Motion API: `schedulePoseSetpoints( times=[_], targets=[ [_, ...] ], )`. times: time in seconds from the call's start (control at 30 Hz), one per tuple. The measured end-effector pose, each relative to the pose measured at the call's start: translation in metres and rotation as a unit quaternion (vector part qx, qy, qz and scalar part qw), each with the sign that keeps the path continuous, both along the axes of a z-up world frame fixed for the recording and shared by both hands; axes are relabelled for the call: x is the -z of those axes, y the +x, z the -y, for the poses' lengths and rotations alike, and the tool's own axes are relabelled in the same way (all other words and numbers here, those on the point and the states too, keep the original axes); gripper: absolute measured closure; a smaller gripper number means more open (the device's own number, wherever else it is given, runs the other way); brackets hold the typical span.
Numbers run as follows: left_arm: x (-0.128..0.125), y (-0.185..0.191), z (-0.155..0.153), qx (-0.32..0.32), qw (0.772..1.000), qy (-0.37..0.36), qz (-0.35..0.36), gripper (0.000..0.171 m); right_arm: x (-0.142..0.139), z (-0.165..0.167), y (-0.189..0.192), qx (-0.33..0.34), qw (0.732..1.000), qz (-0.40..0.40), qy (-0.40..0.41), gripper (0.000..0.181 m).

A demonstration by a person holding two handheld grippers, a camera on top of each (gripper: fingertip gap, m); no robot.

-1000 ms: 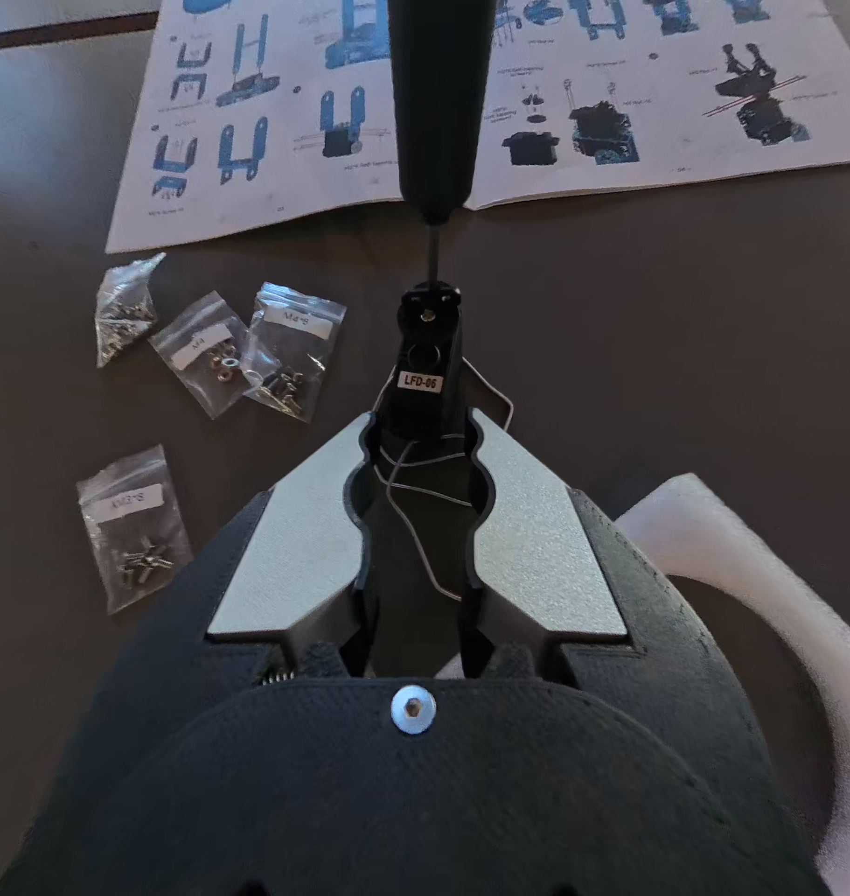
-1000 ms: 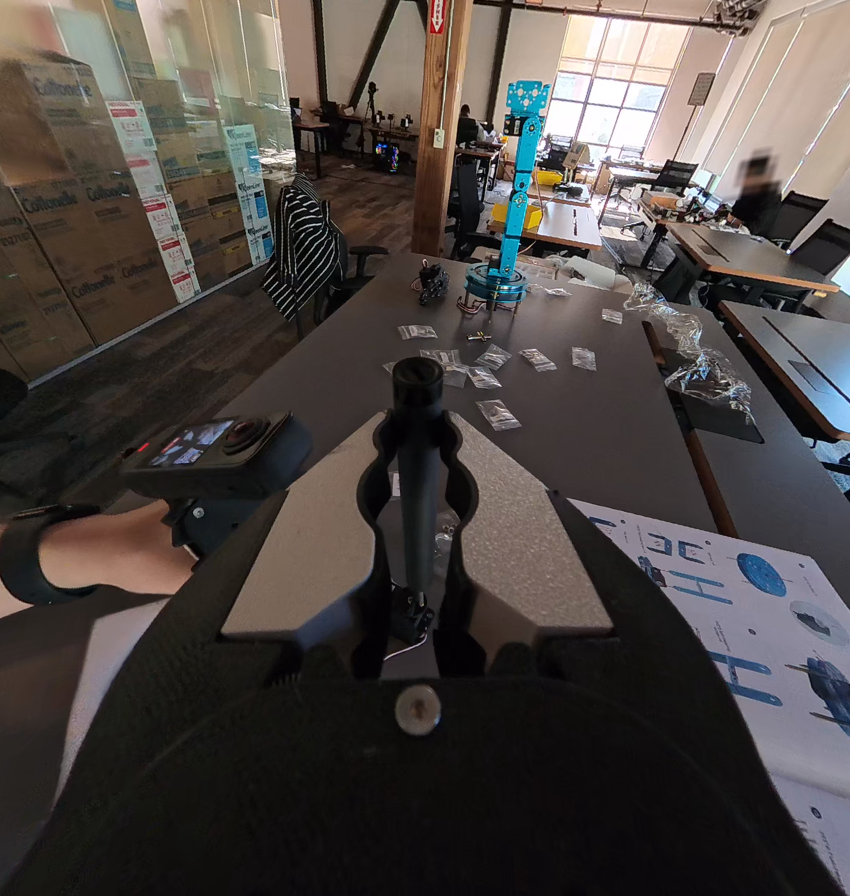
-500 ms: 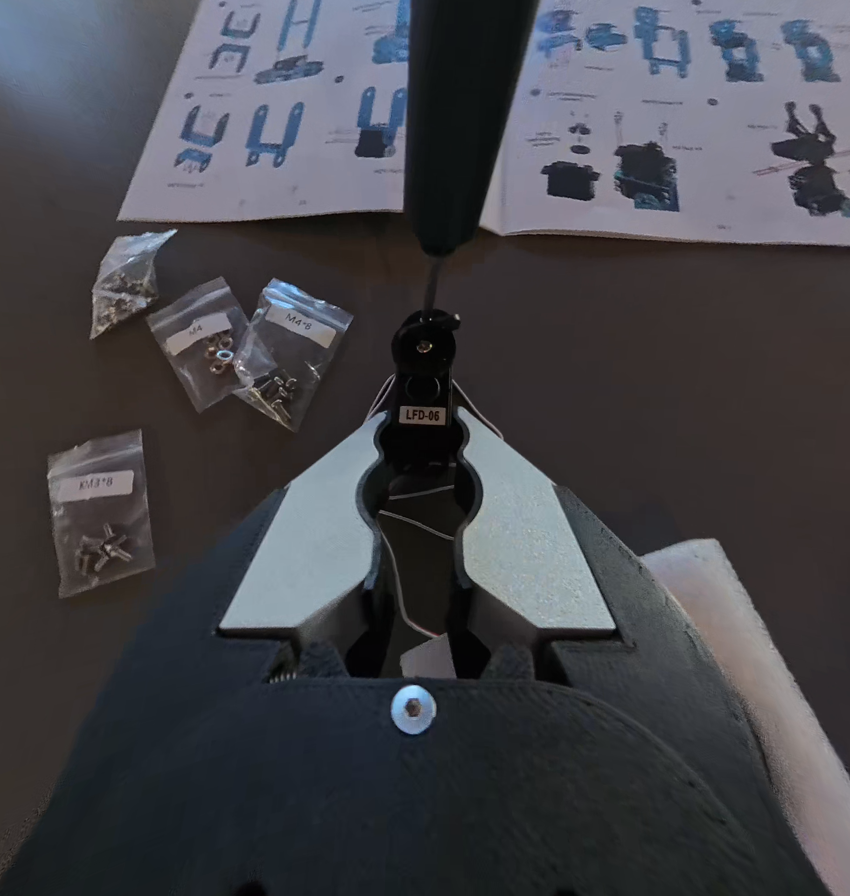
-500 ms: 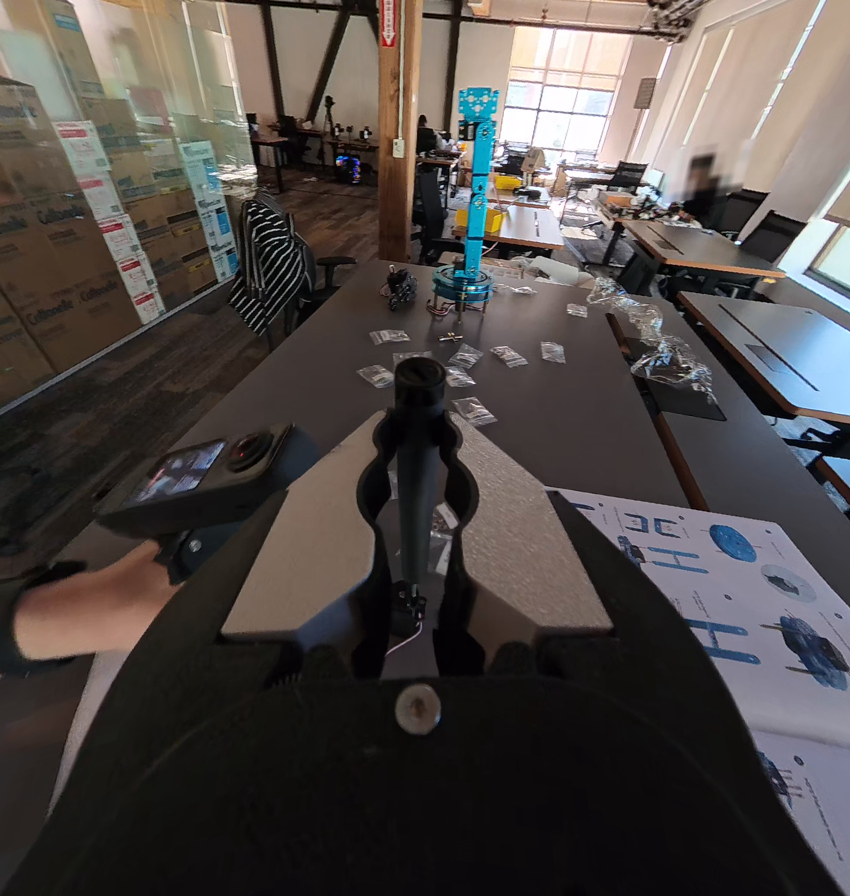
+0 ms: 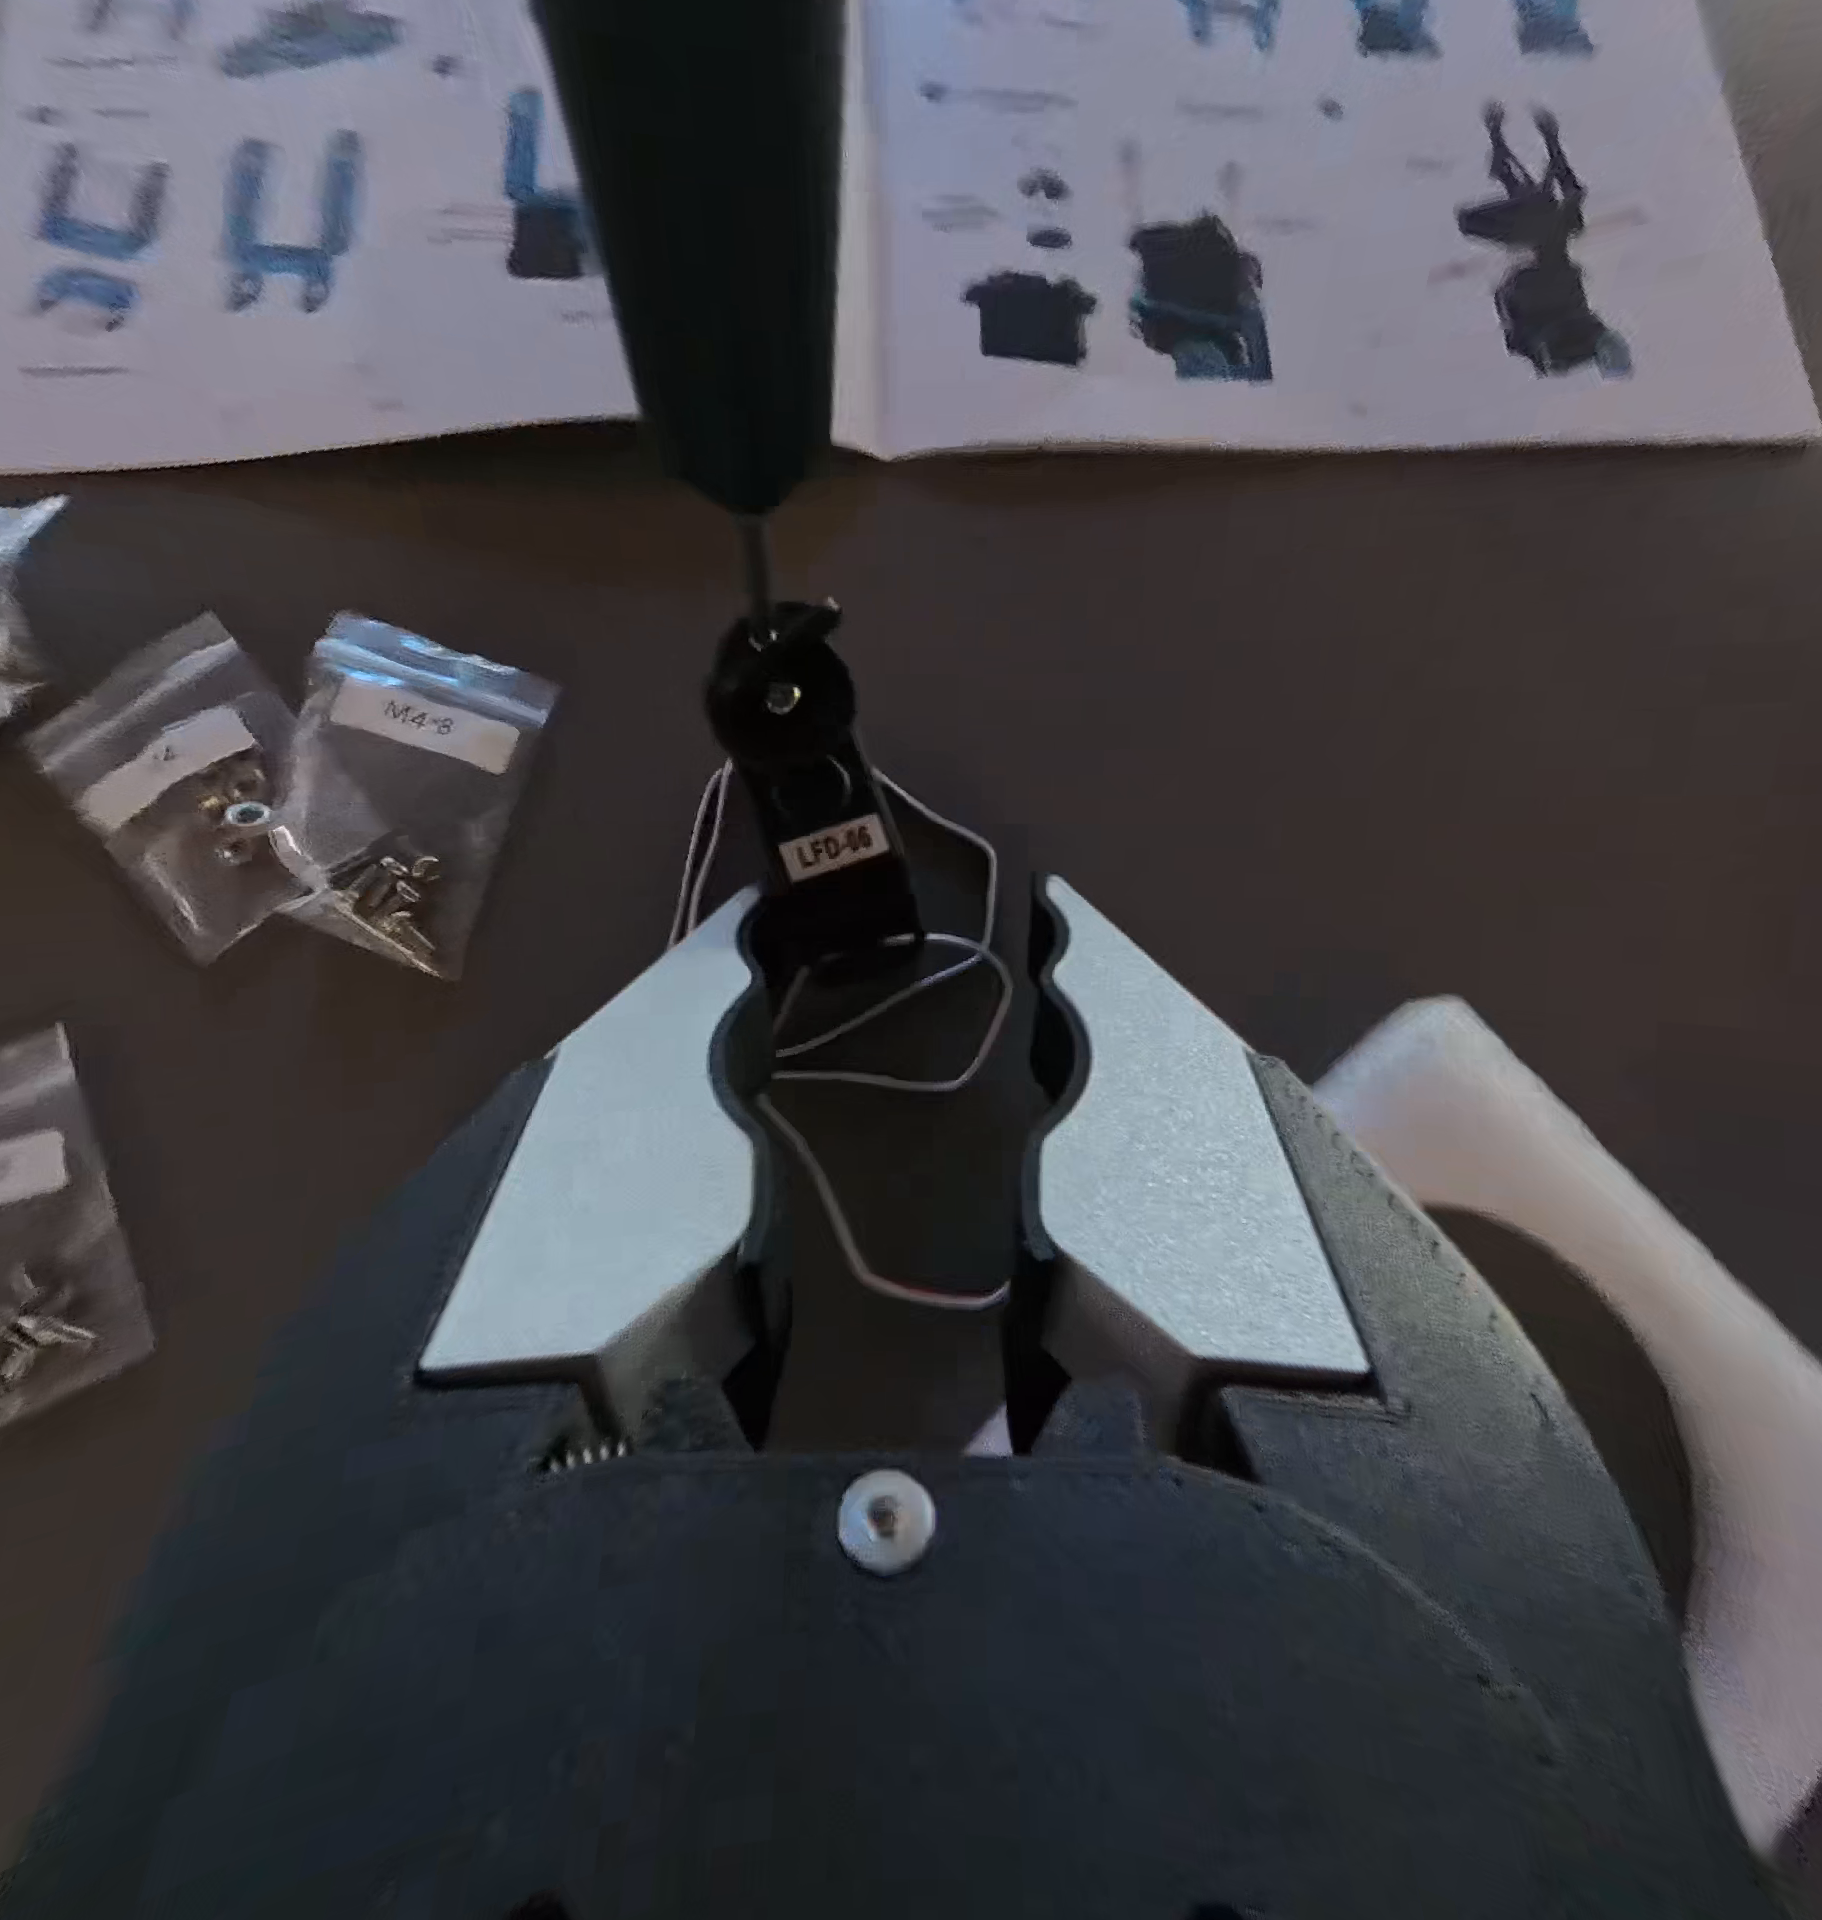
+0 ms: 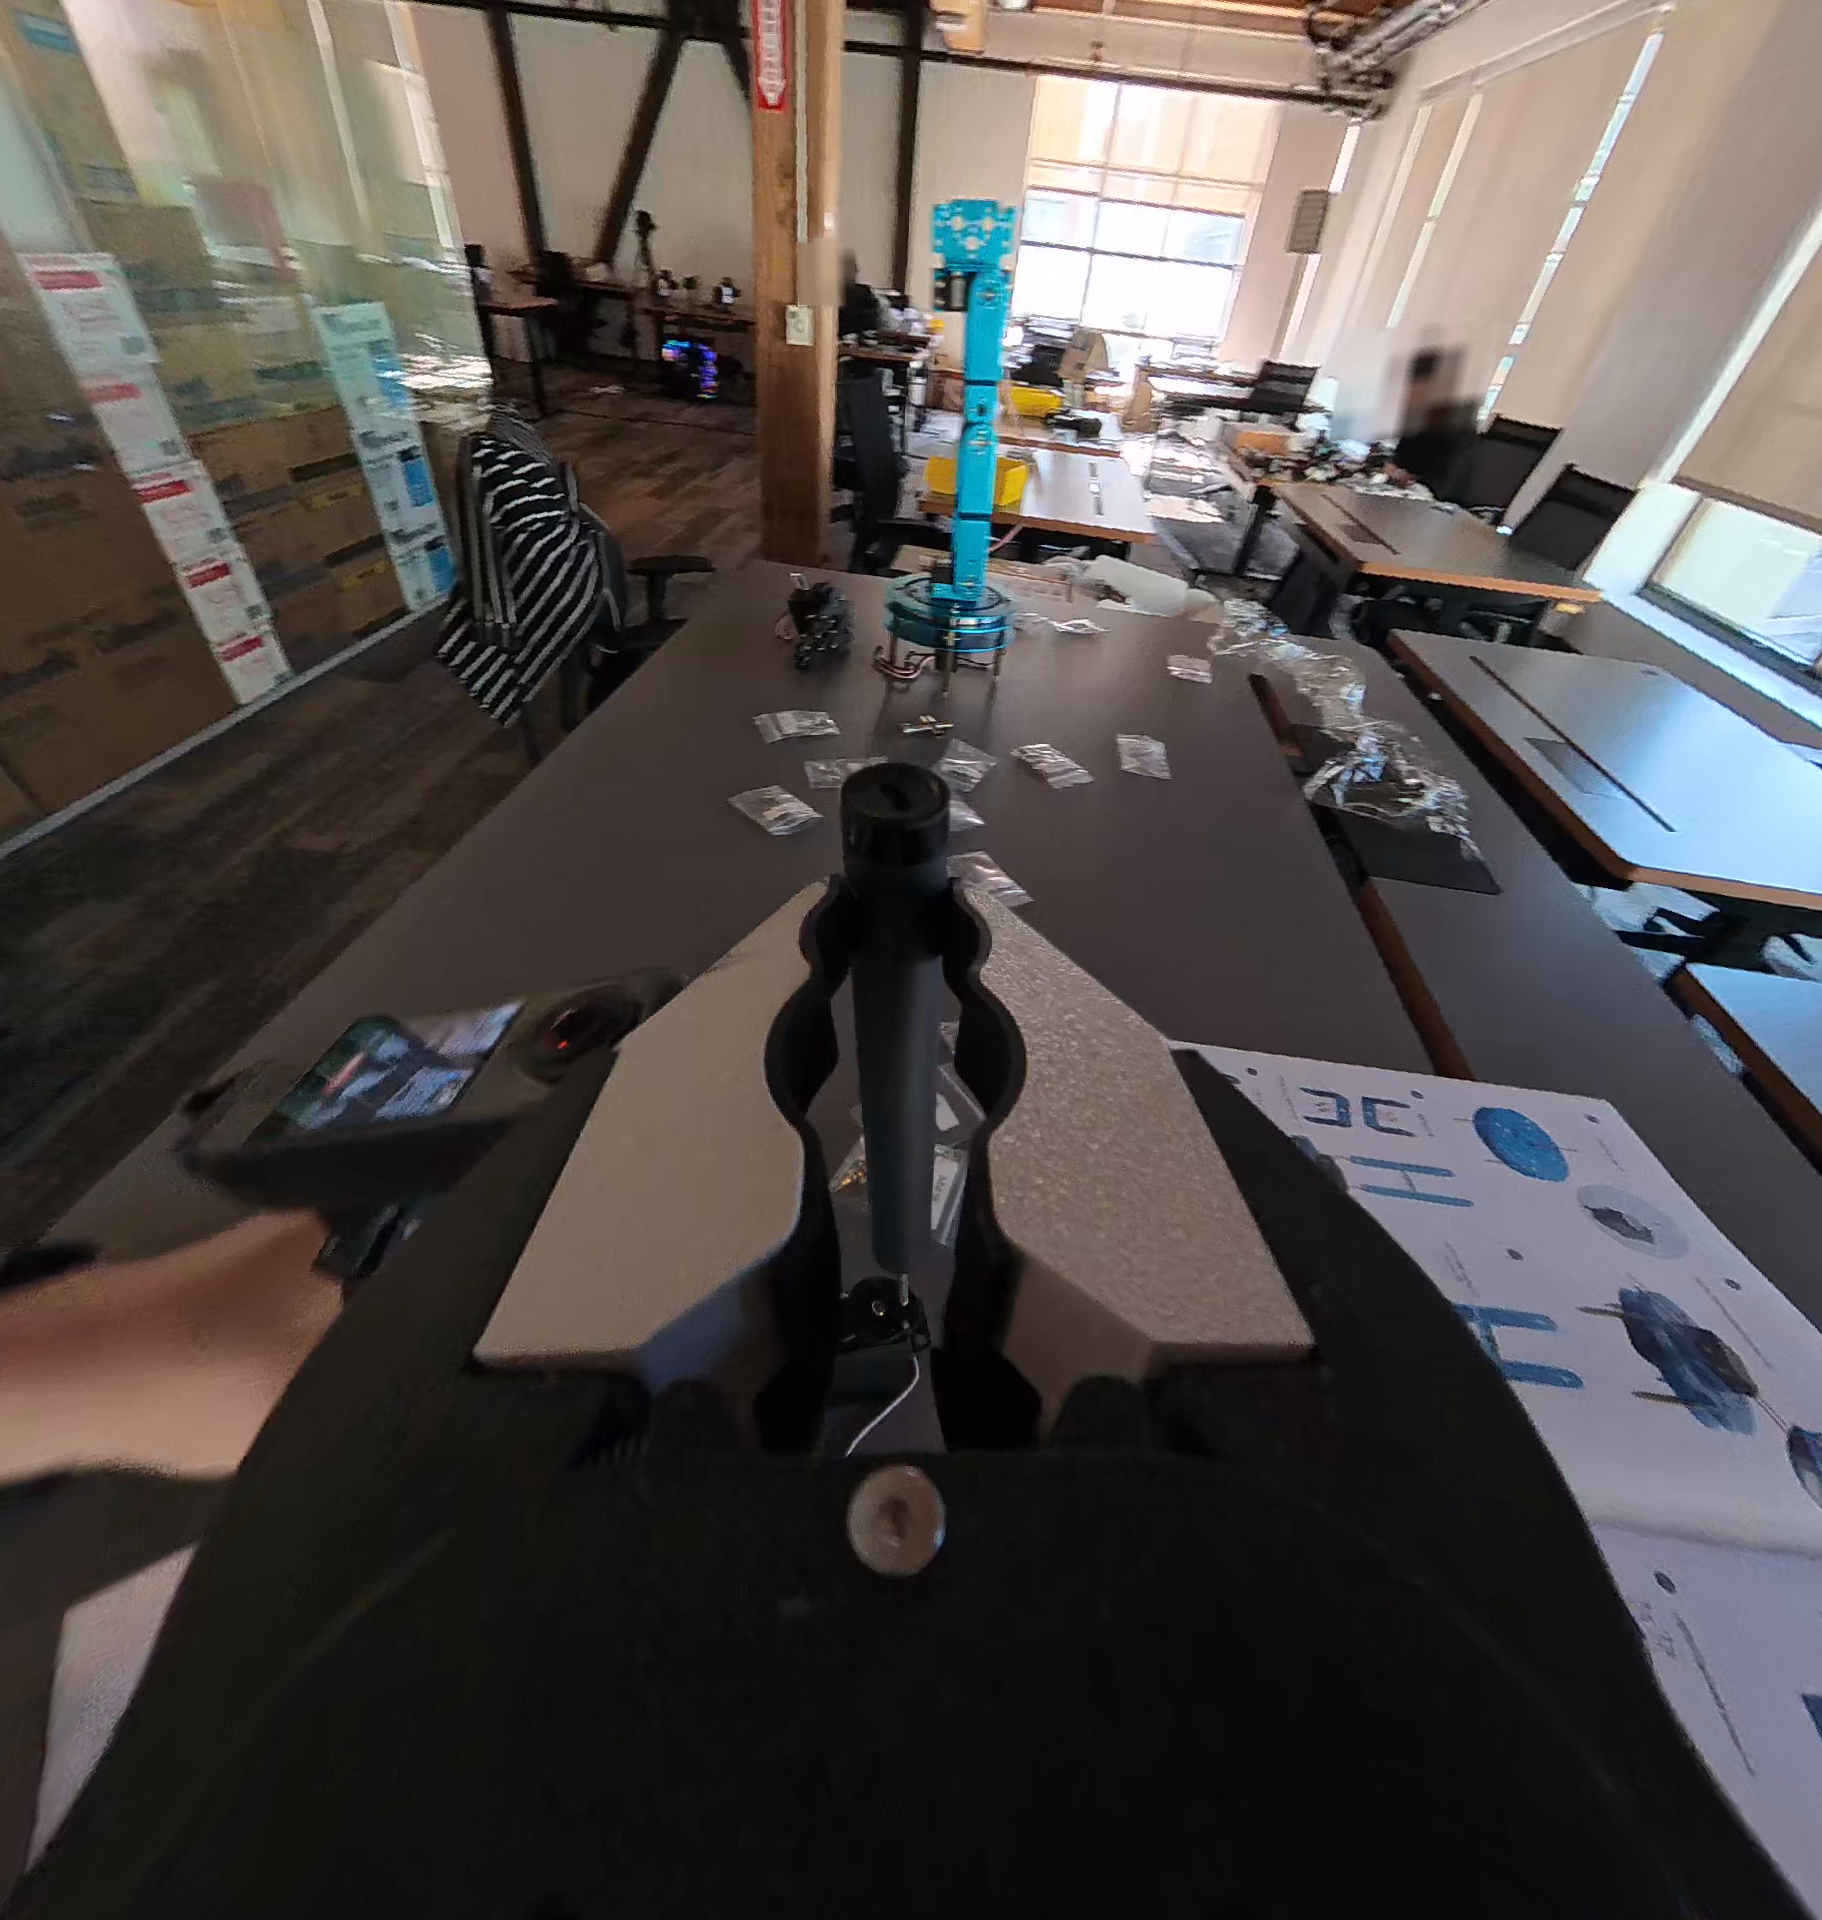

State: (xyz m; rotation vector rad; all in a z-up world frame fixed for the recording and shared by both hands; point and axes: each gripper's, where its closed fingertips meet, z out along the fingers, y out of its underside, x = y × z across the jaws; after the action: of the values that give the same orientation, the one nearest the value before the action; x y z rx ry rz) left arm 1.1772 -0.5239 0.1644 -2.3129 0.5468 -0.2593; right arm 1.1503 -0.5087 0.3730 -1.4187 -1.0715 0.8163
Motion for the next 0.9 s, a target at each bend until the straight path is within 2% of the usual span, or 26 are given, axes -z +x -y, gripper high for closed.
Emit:
schedulePoseSetpoints(
  times=[0.1, 0.2, 0.4, 0.6, 0.77, 0.9],
  targets=[
    [0.000, -0.007, 0.006, 0.074, 0.997, -0.022, 0.003, 0.139, 0.000, 0.000, 0.003, -0.027, 1.000, -0.001, -0.006, 0.165],
    [0.000, -0.009, 0.012, 0.115, 0.992, -0.055, 0.012, 0.144, 0.000, -0.003, 0.006, -0.033, 0.999, -0.001, -0.012, 0.165],
    [-0.001, -0.001, 0.023, 0.169, 0.984, -0.003, -0.057, 0.145, -0.001, -0.005, 0.009, -0.043, 0.999, -0.005, -0.015, 0.165],
    [0.000, 0.021, 0.024, 0.208, 0.976, 0.004, -0.061, 0.159, -0.001, -0.007, 0.012, -0.055, 0.998, -0.012, -0.020, 0.165],
    [-0.002, 0.028, 0.022, 0.231, 0.971, 0.013, -0.055, 0.147, -0.002, -0.007, 0.023, -0.065, 0.997, -0.024, -0.023, 0.165],
    [-0.017, 0.020, 0.015, 0.287, 0.957, 0.034, -0.011, 0.118, -0.002, -0.004, 0.030, -0.085, 0.995, -0.031, -0.029, 0.165]
  ],
)
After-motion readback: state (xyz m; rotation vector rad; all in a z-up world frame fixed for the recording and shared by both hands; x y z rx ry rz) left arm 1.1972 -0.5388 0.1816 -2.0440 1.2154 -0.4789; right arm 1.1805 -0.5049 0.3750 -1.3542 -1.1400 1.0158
